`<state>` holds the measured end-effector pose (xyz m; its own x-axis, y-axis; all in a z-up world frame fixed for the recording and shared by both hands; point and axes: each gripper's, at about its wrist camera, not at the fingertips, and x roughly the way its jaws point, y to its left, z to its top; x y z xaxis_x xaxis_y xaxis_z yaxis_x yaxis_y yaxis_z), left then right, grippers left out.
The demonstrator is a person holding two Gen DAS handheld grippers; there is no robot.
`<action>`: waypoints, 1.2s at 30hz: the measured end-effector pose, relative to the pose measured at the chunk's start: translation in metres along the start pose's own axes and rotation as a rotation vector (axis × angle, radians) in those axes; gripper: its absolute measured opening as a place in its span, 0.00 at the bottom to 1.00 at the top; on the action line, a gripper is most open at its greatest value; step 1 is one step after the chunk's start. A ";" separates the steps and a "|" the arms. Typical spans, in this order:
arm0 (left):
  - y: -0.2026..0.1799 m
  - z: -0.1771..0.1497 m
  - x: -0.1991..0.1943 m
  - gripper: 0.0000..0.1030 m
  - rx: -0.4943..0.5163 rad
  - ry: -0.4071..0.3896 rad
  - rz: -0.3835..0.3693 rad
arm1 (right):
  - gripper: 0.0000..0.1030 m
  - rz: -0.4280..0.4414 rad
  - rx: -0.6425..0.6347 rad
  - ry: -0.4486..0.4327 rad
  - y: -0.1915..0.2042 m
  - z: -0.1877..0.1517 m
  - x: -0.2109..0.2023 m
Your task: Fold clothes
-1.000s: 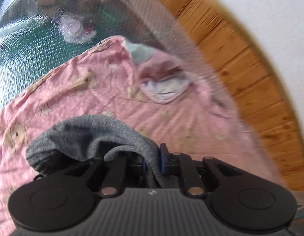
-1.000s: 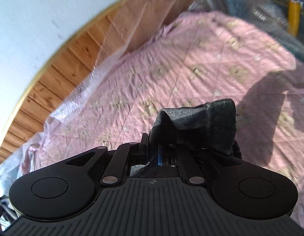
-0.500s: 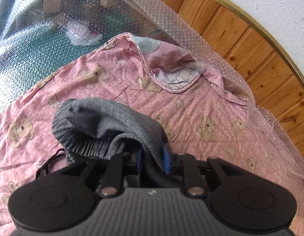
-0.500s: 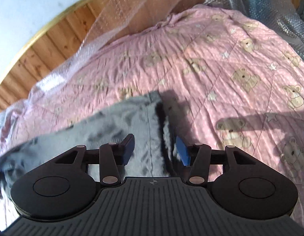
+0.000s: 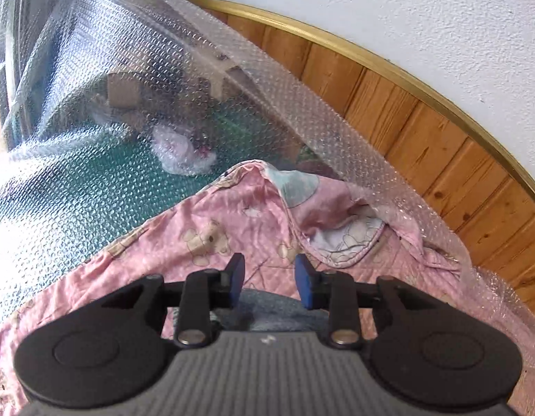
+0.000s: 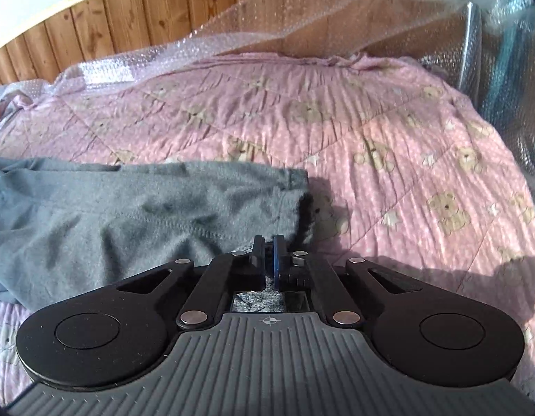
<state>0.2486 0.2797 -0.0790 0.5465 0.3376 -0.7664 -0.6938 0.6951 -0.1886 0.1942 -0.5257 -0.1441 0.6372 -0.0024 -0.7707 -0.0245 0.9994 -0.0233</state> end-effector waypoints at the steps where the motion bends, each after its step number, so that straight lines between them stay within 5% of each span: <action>1: 0.004 0.001 0.000 0.31 0.000 0.009 0.009 | 0.00 -0.005 0.007 -0.021 -0.003 0.007 -0.003; 6: 0.016 -0.021 -0.011 0.33 -0.013 0.050 -0.040 | 0.00 0.069 0.146 -0.159 -0.019 0.036 -0.035; 9: 0.020 -0.042 -0.016 0.33 -0.028 0.093 -0.084 | 0.03 0.136 0.215 -0.056 -0.028 0.023 -0.015; 14: 0.024 -0.076 -0.026 0.39 -0.029 0.160 -0.130 | 0.36 0.210 0.295 0.100 -0.040 -0.022 0.023; 18: 0.027 -0.100 -0.029 0.42 -0.031 0.215 -0.142 | 0.35 0.262 0.294 0.146 -0.039 -0.037 0.038; 19: 0.028 -0.106 -0.029 0.42 -0.033 0.226 -0.135 | 0.16 0.263 0.267 0.158 -0.036 -0.035 0.040; 20: 0.030 -0.109 -0.029 0.42 -0.037 0.234 -0.136 | 0.14 0.261 0.232 0.152 -0.031 -0.029 0.039; 22: 0.033 -0.114 -0.030 0.42 -0.045 0.237 -0.124 | 0.06 0.255 0.170 0.118 -0.021 -0.011 0.031; 28: 0.053 -0.108 -0.034 0.42 -0.071 0.221 -0.084 | 0.05 0.228 0.099 -0.204 -0.022 0.069 -0.051; 30: 0.055 -0.106 -0.035 0.45 -0.038 0.210 -0.066 | 0.05 0.181 0.086 -0.182 -0.032 0.070 -0.046; 33: 0.054 -0.104 -0.032 0.54 0.048 0.182 -0.028 | 0.06 0.091 0.116 0.010 -0.049 0.037 0.009; 35: 0.048 -0.104 -0.029 0.59 0.130 0.160 -0.014 | 0.17 0.051 0.151 0.160 -0.055 0.007 0.045; 36: 0.043 -0.105 -0.027 0.62 0.196 0.144 -0.009 | 0.23 0.022 0.200 0.149 -0.056 -0.003 0.045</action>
<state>0.1548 0.2341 -0.1304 0.4700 0.2470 -0.8474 -0.5775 0.8121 -0.0836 0.2220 -0.5817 -0.1796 0.5170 0.0292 -0.8555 0.1250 0.9861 0.1092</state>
